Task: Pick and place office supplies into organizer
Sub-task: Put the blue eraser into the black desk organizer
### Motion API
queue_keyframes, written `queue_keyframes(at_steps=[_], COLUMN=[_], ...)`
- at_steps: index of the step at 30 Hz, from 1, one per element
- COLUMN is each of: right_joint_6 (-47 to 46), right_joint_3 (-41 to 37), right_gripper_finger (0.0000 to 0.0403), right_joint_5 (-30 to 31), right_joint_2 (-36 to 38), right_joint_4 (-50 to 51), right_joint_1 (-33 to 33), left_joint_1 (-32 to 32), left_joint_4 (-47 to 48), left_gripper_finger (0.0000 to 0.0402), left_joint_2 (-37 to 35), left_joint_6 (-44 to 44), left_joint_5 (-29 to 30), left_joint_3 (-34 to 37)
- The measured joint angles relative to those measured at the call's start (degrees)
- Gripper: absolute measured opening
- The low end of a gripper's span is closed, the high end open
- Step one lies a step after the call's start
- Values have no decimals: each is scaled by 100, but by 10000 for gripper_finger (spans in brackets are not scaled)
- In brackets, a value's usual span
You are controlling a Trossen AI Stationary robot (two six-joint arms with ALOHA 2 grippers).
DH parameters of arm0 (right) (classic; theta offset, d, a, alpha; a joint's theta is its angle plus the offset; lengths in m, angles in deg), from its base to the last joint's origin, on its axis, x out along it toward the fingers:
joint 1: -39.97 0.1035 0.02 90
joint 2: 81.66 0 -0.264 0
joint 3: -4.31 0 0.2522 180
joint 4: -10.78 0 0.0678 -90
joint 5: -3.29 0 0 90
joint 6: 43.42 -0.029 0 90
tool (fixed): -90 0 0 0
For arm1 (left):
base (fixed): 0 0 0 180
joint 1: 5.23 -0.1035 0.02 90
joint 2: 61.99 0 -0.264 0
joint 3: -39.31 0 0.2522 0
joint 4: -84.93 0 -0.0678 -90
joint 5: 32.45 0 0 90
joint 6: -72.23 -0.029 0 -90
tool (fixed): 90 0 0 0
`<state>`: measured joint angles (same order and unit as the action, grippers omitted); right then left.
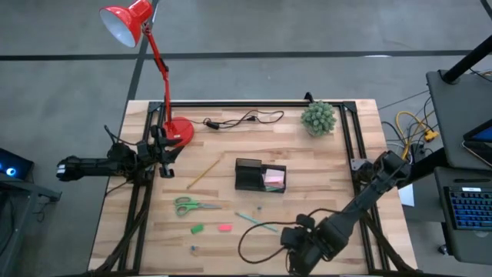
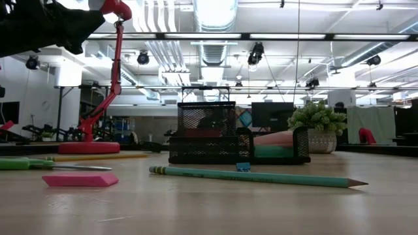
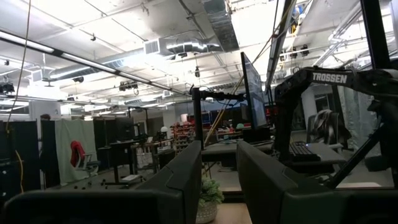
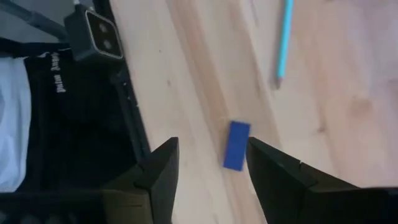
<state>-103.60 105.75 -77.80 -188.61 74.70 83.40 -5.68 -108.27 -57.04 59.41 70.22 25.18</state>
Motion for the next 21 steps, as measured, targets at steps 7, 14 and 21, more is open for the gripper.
queue_keyframes(at_steps=[7, 14, 21], right_joint_6=[-838, -1045, -737], right_joint_3=[-623, -1266, -1610], right_gripper_finger=[178, 178, 178], right_joint_5=[-21, -139, -105], right_joint_2=[-8, -6, -6], right_joint_4=[-43, -1075, -1328], right_joint_1=[71, 71, 80], left_joint_1=[0, -1, -2], left_joint_4=[-4, -114, -162], left_gripper_finger=[89, 89, 89], left_joint_2=[0, 1, 0], left_joint_6=[-113, -560, -710], left_joint_5=[0, -2, 0], left_joint_3=[-2, -1, -2])
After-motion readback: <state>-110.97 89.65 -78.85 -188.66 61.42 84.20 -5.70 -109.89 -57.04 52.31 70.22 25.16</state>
